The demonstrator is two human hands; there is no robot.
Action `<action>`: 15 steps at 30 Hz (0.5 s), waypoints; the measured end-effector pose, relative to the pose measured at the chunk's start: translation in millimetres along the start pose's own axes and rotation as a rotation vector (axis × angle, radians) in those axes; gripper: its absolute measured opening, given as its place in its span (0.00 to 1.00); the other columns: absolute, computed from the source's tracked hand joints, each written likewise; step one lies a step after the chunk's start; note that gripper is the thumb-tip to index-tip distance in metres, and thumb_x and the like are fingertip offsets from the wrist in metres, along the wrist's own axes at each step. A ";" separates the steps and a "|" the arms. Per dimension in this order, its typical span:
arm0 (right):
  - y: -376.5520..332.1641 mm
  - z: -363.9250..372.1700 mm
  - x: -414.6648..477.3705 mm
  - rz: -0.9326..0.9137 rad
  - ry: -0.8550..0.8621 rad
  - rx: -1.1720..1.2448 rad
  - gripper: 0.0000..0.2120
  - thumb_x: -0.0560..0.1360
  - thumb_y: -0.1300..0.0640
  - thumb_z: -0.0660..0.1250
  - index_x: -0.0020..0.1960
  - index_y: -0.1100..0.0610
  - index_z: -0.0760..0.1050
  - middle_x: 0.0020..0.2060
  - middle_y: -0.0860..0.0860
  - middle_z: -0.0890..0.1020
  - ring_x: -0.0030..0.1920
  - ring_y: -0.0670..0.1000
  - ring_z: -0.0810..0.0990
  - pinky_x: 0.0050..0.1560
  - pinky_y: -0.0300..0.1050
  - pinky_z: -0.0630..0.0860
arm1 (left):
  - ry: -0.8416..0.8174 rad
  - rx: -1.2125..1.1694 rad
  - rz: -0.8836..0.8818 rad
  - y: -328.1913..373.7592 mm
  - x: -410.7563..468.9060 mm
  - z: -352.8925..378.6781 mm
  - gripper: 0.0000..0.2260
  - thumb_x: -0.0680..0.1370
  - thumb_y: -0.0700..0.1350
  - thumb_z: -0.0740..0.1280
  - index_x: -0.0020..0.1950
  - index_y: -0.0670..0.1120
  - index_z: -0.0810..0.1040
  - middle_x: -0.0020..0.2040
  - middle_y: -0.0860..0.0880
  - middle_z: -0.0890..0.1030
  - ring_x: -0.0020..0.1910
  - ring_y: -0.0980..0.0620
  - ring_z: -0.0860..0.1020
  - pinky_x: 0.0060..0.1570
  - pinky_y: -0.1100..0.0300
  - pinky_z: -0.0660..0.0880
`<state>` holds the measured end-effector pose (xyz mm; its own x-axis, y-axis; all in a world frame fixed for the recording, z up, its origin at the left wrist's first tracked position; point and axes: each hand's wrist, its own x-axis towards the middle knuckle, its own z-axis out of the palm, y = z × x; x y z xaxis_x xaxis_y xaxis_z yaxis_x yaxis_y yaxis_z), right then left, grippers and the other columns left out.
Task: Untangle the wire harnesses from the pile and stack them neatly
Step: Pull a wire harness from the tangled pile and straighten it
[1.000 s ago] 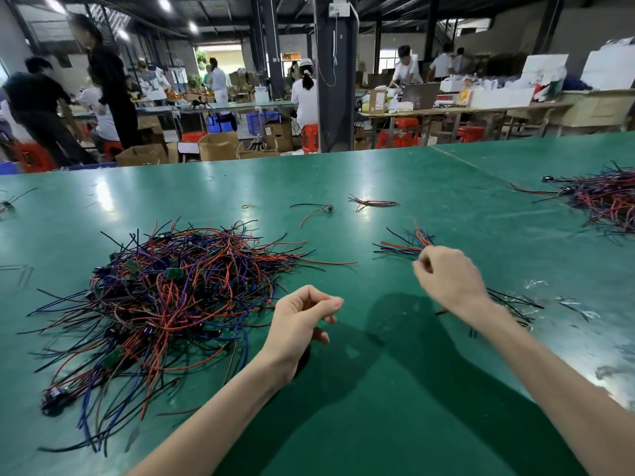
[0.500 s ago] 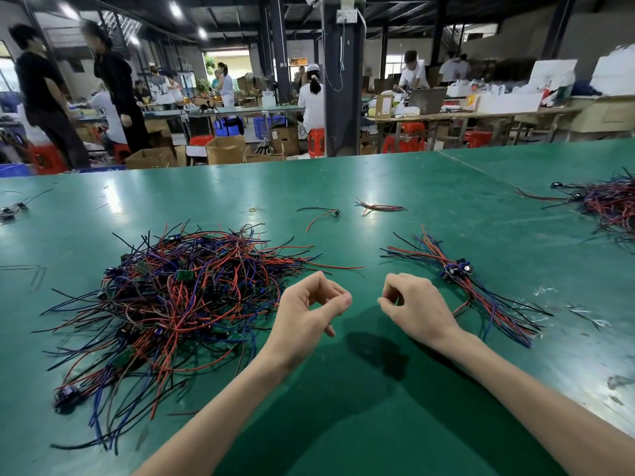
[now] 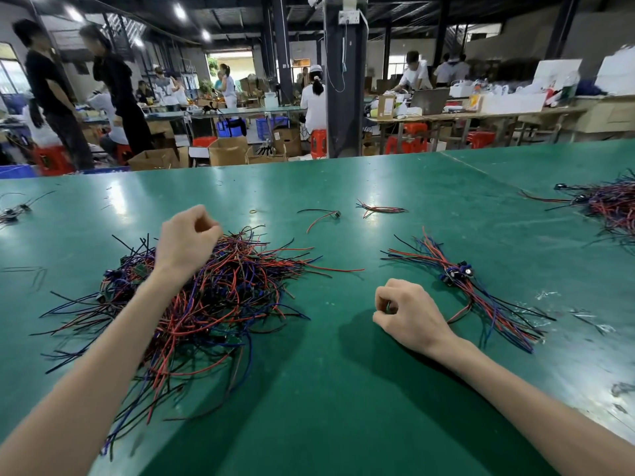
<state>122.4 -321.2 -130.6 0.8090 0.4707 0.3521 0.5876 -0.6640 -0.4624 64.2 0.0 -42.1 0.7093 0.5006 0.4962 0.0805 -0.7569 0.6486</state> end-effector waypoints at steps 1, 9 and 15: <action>0.0 -0.1 0.6 -0.004 0.008 -0.008 0.12 0.67 0.61 0.69 0.31 0.53 0.67 0.33 0.49 0.73 0.38 0.52 0.70 0.39 0.44 0.65 | 0.007 0.177 0.032 -9.9 7.4 -3.2 0.07 0.74 0.38 0.68 0.36 0.45 0.74 0.43 0.44 0.81 0.42 0.43 0.77 0.43 0.52 0.75; 2.5 1.2 0.7 -0.024 0.037 -0.038 0.12 0.68 0.63 0.68 0.31 0.55 0.66 0.32 0.49 0.71 0.38 0.53 0.69 0.41 0.43 0.58 | -0.500 0.620 -0.093 -37.0 22.8 -2.0 0.09 0.75 0.38 0.65 0.52 0.44 0.83 0.53 0.42 0.82 0.51 0.44 0.79 0.54 0.53 0.76; -0.8 2.3 0.6 -0.020 0.004 0.013 0.09 0.70 0.61 0.67 0.34 0.55 0.69 0.34 0.51 0.74 0.38 0.54 0.71 0.38 0.45 0.64 | -0.458 0.551 -0.062 -30.6 20.6 -4.8 0.06 0.77 0.42 0.67 0.48 0.46 0.84 0.50 0.45 0.83 0.47 0.46 0.78 0.51 0.54 0.77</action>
<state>122.4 -319.1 -131.9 0.7969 0.4818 0.3644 0.6040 -0.6470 -0.4654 72.9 35.5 -49.0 0.9048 0.4146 0.0971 0.3864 -0.8951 0.2223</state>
